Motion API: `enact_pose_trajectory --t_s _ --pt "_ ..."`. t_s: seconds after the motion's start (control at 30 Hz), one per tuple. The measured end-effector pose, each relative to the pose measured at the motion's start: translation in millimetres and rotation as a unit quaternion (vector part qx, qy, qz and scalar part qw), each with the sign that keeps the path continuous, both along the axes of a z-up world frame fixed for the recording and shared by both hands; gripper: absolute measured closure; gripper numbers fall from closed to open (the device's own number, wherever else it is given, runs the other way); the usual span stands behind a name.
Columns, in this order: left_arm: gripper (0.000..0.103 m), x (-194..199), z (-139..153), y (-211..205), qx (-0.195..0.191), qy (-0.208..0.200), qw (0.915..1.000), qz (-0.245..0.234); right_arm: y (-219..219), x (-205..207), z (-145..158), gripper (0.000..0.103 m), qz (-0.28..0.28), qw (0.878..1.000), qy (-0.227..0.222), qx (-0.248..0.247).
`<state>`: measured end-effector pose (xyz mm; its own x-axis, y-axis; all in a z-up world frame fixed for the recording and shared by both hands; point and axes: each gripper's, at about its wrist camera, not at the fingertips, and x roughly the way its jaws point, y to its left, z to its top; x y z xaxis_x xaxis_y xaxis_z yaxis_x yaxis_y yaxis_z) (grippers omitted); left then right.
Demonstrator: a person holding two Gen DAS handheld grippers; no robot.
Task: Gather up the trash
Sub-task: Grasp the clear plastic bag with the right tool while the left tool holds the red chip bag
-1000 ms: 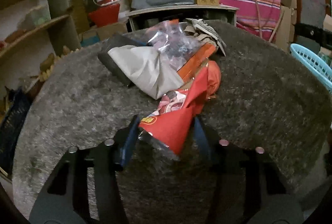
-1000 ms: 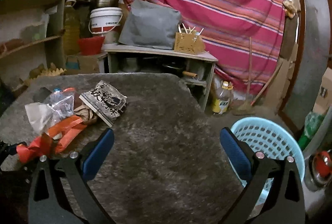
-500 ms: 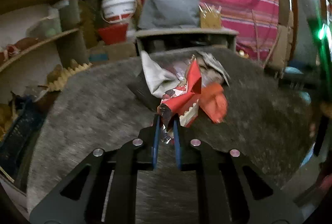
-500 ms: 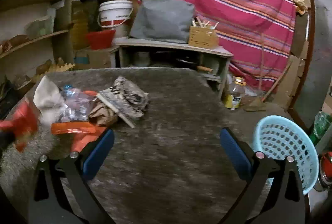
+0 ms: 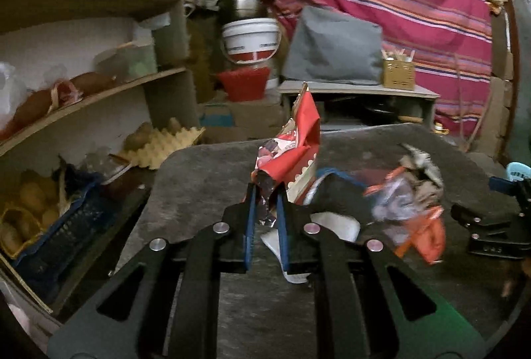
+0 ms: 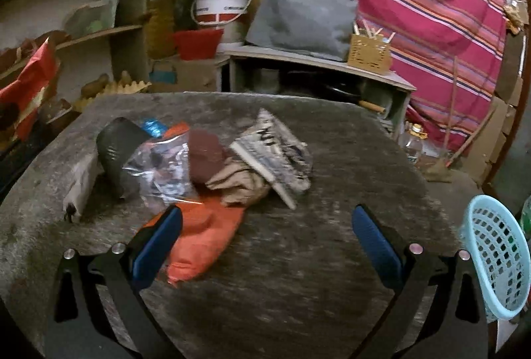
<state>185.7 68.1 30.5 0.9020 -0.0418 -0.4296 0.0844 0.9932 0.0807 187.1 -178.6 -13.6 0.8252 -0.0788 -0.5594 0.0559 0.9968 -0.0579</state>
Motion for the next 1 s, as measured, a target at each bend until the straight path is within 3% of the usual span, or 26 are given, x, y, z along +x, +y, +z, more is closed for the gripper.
enact_pose_trajectory --t_s 0.23,0.37,0.43,0.47,0.53,0.63,0.7,1.0 --pt "0.093 20 -25 34 -0.002 0.028 0.9988 0.041 26 18 -11 0.004 0.026 0.999 0.017 -0.014" --pt "0.093 21 -29 48 -0.005 0.030 0.9980 0.056 36 27 -14 0.005 0.042 0.999 0.025 0.006" --pt "0.093 20 -29 52 -0.004 0.029 0.9977 0.061 46 35 -19 0.013 0.057 0.998 0.035 0.008" --pt "0.093 20 -29 53 -0.006 0.031 0.9976 0.062 52 39 -22 0.026 0.065 0.997 0.042 0.005" --pt "0.093 21 -29 58 -0.006 0.032 0.9971 0.068 59 44 -25 0.041 0.080 0.995 0.051 0.007" --pt "0.093 19 -28 60 -0.006 0.030 0.9968 0.074 65 42 -23 0.051 0.095 0.995 0.043 0.003" --pt "0.093 18 -28 60 -0.006 0.030 0.9967 0.075 68 39 -19 0.056 0.109 0.993 0.033 0.004" --pt "0.093 4 -12 40 0.002 0.012 0.9984 0.055 41 14 10 0.057 0.116 0.993 -0.005 0.018"
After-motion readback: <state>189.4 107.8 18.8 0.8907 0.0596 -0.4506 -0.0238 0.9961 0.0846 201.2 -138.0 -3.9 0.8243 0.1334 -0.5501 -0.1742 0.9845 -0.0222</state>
